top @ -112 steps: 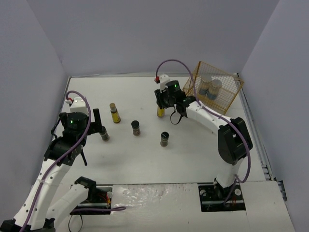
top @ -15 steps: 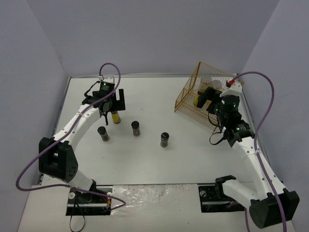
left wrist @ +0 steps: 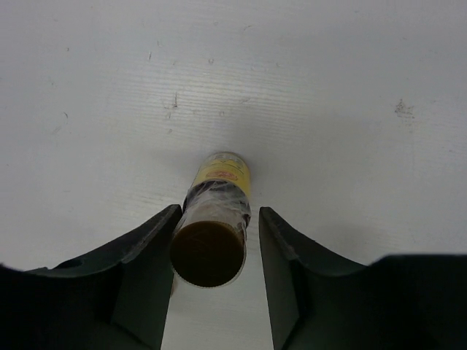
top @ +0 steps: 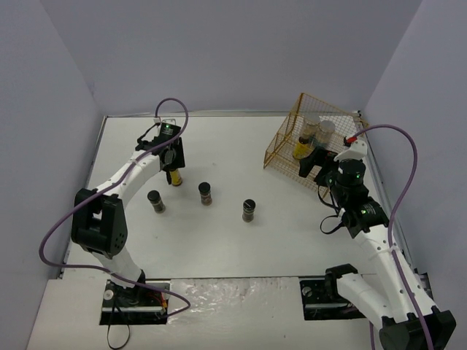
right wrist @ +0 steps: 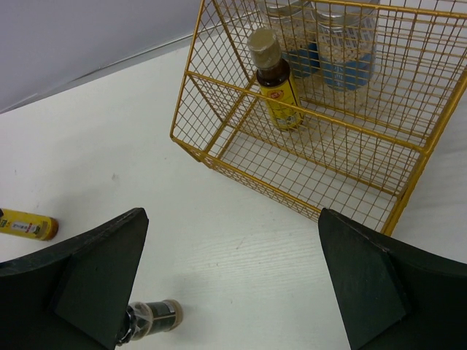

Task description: Organize the condiment bottles

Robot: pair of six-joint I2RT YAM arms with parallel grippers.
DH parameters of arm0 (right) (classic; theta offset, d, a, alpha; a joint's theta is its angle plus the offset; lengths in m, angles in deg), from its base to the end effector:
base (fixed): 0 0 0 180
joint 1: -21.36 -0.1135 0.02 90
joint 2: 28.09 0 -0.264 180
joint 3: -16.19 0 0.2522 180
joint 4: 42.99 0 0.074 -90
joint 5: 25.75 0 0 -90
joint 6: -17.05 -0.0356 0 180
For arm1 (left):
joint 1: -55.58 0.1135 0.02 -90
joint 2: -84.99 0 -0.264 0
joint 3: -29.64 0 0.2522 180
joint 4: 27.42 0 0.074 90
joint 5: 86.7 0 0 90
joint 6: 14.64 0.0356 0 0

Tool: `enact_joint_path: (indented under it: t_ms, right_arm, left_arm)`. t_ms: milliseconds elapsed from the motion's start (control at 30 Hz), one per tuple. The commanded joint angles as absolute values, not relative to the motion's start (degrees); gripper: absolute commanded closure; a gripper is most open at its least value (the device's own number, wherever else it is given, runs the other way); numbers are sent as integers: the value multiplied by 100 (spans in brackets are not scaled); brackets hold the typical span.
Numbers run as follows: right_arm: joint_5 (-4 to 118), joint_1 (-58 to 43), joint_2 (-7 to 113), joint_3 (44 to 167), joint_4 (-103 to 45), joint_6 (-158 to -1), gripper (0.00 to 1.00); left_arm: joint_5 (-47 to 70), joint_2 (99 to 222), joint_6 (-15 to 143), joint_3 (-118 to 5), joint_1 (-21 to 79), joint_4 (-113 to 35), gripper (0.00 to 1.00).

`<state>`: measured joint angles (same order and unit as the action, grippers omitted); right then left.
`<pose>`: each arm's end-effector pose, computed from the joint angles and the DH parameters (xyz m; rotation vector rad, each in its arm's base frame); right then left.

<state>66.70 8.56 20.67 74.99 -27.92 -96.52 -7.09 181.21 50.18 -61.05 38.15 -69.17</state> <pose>0.1987 0.0436 0.3464 0.1901 1.6669 0.4454 0.3584 -0.1058 0.2716 -0.2454 2.3700 -0.1367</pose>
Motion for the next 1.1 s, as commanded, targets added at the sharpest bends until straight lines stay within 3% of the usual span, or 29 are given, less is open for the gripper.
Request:
enact_joint_path:
  t_ms: [0,67,133,633,933,1000,1067]
  right_arm:
    - [6610,828,2002,7412,-3072,-9747,0]
    - [6613,835,1961,7382,-3068,-9747,0]
    - [6632,829,1907,7363,-3050,-9744,0]
    - [6483,831,1503,7324,-2655,-9391,0]
    - [6284,827,1392,7262,-2598,-9208,0]
    - [6217,827,1400,7251,-2598,-9188,0]
    - [6187,834,1420,7228,-2598,-9150,0]
  left_arm:
    - [-660,17867,5007,-6464,3832,-6722,85]
    - [-562,17859,5030,-6527,3786,-6741,96]
    - [-411,17868,5048,-6663,3693,-6771,100]
    - [84,18790,5418,-8787,1569,-7642,100]
    - [26,19435,5470,-8969,643,-7512,100]
    - [-36,19464,5463,-8848,555,-7385,98]
    - [-98,19482,5448,-8738,492,-7348,89]
